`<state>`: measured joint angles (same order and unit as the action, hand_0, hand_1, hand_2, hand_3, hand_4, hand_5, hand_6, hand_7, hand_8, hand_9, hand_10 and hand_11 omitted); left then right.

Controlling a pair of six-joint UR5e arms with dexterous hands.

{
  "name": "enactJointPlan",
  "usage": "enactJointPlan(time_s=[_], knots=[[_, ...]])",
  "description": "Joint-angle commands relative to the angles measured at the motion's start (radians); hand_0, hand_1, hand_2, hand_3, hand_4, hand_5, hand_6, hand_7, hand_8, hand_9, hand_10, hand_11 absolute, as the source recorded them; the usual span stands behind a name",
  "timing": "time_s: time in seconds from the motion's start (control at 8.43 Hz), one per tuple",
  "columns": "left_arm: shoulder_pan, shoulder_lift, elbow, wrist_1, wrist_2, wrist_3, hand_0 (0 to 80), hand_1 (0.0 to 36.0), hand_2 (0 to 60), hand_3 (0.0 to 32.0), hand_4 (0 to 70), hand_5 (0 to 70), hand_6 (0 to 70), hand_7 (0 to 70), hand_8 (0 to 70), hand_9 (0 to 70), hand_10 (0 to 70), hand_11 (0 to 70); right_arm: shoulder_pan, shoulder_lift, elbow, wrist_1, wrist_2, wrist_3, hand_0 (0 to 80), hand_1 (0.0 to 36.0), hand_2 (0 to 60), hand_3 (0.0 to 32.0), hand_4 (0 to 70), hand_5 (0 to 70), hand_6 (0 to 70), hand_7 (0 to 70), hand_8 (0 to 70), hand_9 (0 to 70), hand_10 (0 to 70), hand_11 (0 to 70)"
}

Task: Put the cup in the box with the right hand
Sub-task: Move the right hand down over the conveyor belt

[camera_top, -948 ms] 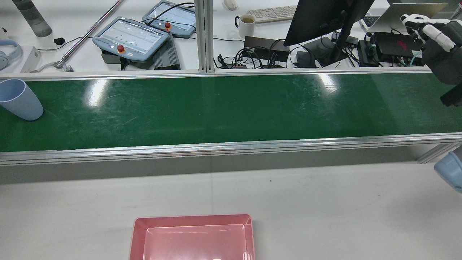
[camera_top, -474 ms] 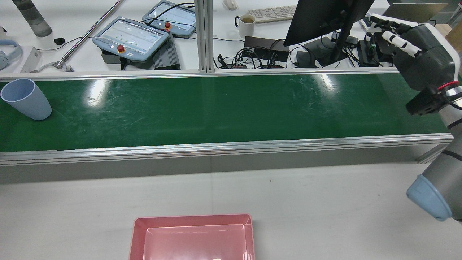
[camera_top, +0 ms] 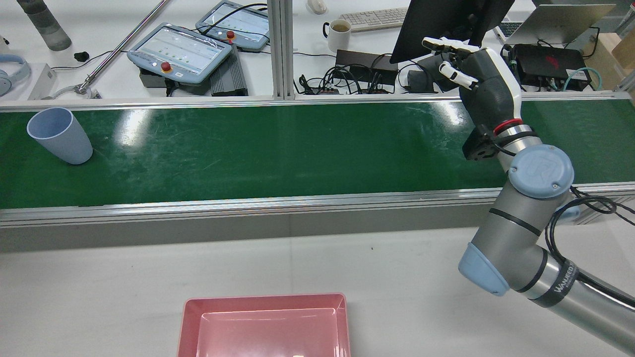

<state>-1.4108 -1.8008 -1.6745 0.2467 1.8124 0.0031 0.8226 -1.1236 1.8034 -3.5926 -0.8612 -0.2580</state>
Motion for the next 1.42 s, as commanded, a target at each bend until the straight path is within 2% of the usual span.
enactJointPlan(time_s=[0.0,0.12,0.24,0.36,0.47,0.59,0.71,1.07,1.19,1.3], knots=[[0.000,0.001,0.001,-0.007,0.001,0.000,0.0,0.0,0.0,0.0,0.0,0.0,0.0,0.0,0.0,0.0,0.0,0.0,-0.064,0.095,0.017,-0.128,0.036,-0.015,47.5,27.6,58.1,0.0,23.2,4.1,11.0,51.6,1.2,8.9,0.0,1.3],[0.000,0.001,0.001,-0.006,0.001,0.000,0.0,0.0,0.0,0.0,0.0,0.0,0.0,0.0,0.0,0.0,0.0,0.0,-0.110,0.113,0.057,-0.158,0.127,-0.047,48.1,28.7,59.5,0.0,24.1,4.5,11.0,50.5,1.2,8.8,0.3,2.1],[0.000,0.001,0.001,-0.006,-0.001,0.000,0.0,0.0,0.0,0.0,0.0,0.0,0.0,0.0,0.0,0.0,0.0,0.0,-0.140,0.134,0.051,-0.158,0.163,-0.050,48.5,29.4,60.0,0.0,29.0,4.6,12.2,56.2,1.4,11.7,0.9,2.9],[0.000,0.001,0.001,-0.004,0.001,0.000,0.0,0.0,0.0,0.0,0.0,0.0,0.0,0.0,0.0,0.0,0.0,0.0,-0.158,0.139,0.048,-0.158,0.168,-0.056,48.6,28.8,59.3,0.0,30.8,4.5,12.8,59.5,1.9,12.9,0.8,2.8],[0.000,0.001,0.001,-0.003,0.001,0.000,0.0,0.0,0.0,0.0,0.0,0.0,0.0,0.0,0.0,0.0,0.0,0.0,-0.164,0.133,0.048,-0.156,0.168,-0.069,44.0,14.3,22.8,0.0,25.9,1.6,11.0,53.9,1.3,11.9,0.0,0.2],[0.000,0.001,0.001,-0.003,-0.001,0.000,0.0,0.0,0.0,0.0,0.0,0.0,0.0,0.0,0.0,0.0,0.0,0.0,-0.165,0.125,0.051,-0.158,0.163,-0.069,32.4,6.6,11.9,0.0,20.3,0.0,9.4,48.1,0.8,10.6,0.0,0.0],[0.000,0.001,0.001,-0.004,0.001,0.000,0.0,0.0,0.0,0.0,0.0,0.0,0.0,0.0,0.0,0.0,0.0,0.0,-0.165,0.116,0.054,-0.158,0.156,-0.069,26.8,5.9,13.2,0.0,18.6,0.0,9.0,46.8,0.8,10.6,0.0,0.0],[0.000,0.001,0.001,-0.003,0.001,0.000,0.0,0.0,0.0,0.0,0.0,0.0,0.0,0.0,0.0,0.0,0.0,0.0,-0.165,0.114,0.065,-0.159,0.149,-0.073,42.0,14.0,23.4,0.0,15.2,1.7,9.0,43.6,1.0,10.0,0.0,0.0],[0.000,0.001,0.001,-0.003,-0.001,0.000,0.0,0.0,0.0,0.0,0.0,0.0,0.0,0.0,0.0,0.0,0.0,0.0,-0.168,0.104,0.067,-0.159,0.148,-0.073,47.0,19.4,25.6,0.0,12.0,3.4,8.9,40.9,1.1,9.5,0.0,0.0],[0.000,0.001,0.001,-0.003,0.001,0.000,0.0,0.0,0.0,0.0,0.0,0.0,0.0,0.0,0.0,0.0,0.0,0.0,-0.168,0.094,0.068,-0.161,0.113,-0.073,49.6,23.7,26.6,0.0,7.2,4.9,8.5,36.8,0.8,8.2,0.0,0.0]])
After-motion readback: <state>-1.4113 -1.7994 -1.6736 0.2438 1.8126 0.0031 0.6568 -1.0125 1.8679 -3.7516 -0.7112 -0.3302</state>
